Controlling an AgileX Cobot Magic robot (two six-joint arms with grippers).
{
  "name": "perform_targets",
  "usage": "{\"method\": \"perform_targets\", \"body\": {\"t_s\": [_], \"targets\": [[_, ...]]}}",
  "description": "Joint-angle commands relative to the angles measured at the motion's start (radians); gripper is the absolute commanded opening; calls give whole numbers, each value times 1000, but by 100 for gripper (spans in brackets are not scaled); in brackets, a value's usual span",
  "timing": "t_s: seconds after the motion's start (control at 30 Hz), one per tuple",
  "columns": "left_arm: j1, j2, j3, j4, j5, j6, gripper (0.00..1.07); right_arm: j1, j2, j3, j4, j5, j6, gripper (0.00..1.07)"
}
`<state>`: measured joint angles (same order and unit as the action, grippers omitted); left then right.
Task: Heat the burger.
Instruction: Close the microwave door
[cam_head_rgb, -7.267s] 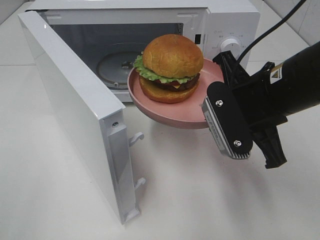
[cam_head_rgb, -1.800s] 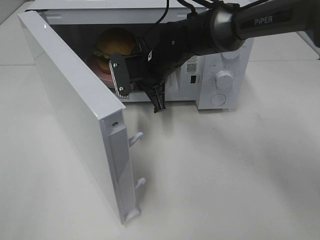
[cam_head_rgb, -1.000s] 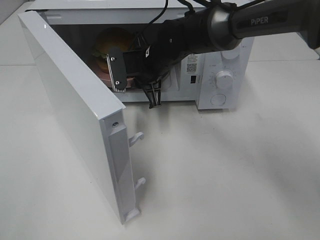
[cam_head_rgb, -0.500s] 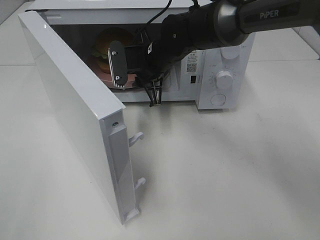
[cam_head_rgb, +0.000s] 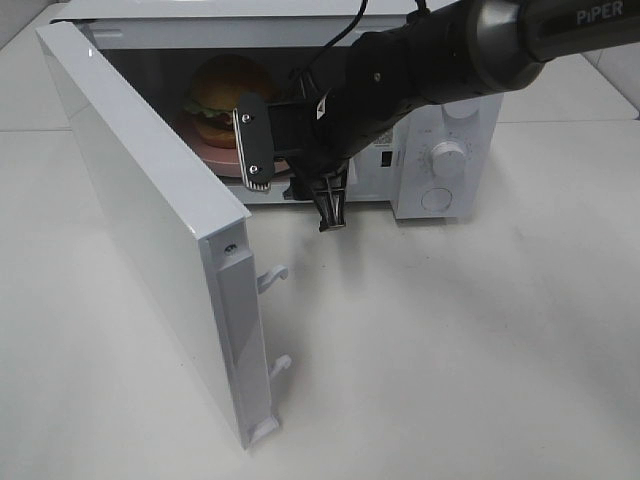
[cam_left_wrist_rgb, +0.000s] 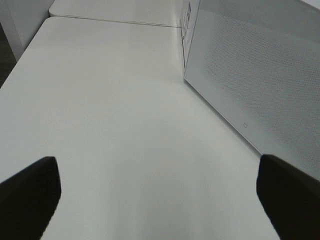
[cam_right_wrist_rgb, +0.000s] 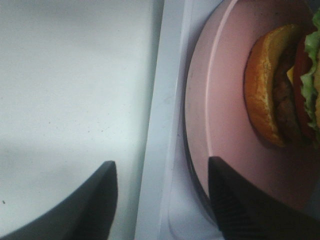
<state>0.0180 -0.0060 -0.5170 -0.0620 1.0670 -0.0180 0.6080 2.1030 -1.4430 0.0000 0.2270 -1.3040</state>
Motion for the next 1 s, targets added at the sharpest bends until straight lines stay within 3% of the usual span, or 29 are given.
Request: {"method": "perform_targets", "body": {"t_s": [0.03,0.1,0.17,0.23,1.0], "targets": [[-1,-16,0,-3,3,0,101,-2,-29,23,0,-27,32,65],[-1,-16,0,-3,3,0,101,-2,-36,30,0,-41,55,68],[-1,-16,0,-3,3,0,101,-2,-70,59,0,-77,132,80],[-1,-16,0,-3,3,0,101,-2,-80,66,0,-84,143,81],[-1,-16,0,-3,3,0,101,-2,-360,416,-7,-123,190,78]]}}
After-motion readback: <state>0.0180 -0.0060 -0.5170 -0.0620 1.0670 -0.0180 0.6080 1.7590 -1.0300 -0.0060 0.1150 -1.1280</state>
